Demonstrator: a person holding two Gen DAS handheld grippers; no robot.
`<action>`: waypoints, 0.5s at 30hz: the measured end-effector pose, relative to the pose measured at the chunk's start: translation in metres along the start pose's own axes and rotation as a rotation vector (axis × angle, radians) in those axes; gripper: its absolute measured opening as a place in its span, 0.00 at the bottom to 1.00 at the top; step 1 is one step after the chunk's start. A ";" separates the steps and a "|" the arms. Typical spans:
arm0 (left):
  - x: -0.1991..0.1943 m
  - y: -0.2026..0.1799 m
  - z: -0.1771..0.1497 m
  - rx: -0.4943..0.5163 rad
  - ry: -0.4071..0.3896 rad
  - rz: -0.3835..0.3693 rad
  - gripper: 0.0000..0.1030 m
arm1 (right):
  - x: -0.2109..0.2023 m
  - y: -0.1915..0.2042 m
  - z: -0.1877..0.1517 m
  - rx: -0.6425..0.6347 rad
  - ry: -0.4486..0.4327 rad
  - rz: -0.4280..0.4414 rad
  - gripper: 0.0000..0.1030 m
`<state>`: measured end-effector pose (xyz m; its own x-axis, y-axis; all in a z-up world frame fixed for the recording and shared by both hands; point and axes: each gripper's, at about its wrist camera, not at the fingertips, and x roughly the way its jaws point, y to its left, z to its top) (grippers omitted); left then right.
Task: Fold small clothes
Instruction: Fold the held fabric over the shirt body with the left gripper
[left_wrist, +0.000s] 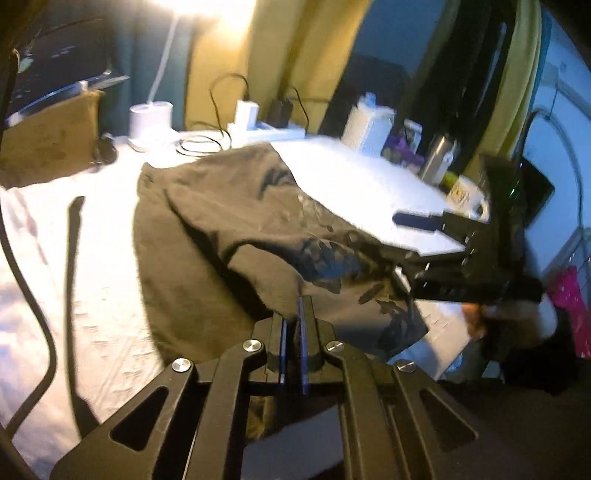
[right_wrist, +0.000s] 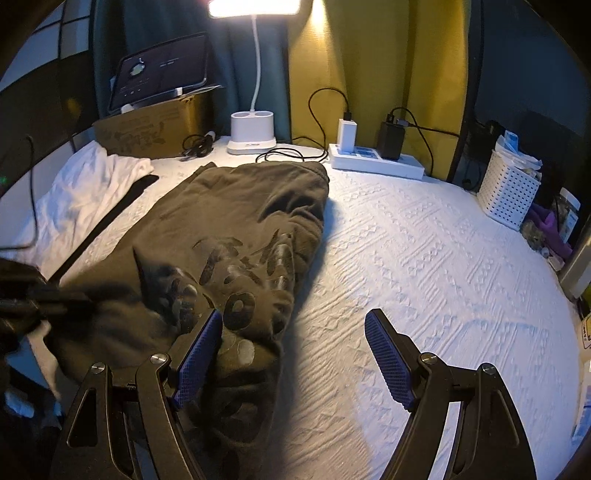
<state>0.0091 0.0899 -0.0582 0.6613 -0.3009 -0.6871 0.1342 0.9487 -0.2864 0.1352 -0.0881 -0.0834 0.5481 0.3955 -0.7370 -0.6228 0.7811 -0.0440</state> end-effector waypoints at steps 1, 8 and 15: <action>-0.006 0.003 -0.001 -0.007 -0.006 0.004 0.04 | 0.000 0.001 -0.001 0.001 0.004 0.000 0.78; 0.001 0.019 -0.027 -0.071 0.066 0.030 0.04 | 0.010 0.007 -0.020 -0.006 0.057 0.012 0.78; -0.003 0.031 -0.044 -0.114 0.089 0.070 0.04 | 0.012 0.025 -0.045 -0.012 0.088 0.037 0.78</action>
<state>-0.0217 0.1157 -0.0942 0.5972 -0.2463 -0.7633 0.0022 0.9522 -0.3056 0.1012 -0.0854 -0.1239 0.4741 0.3796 -0.7944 -0.6488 0.7606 -0.0238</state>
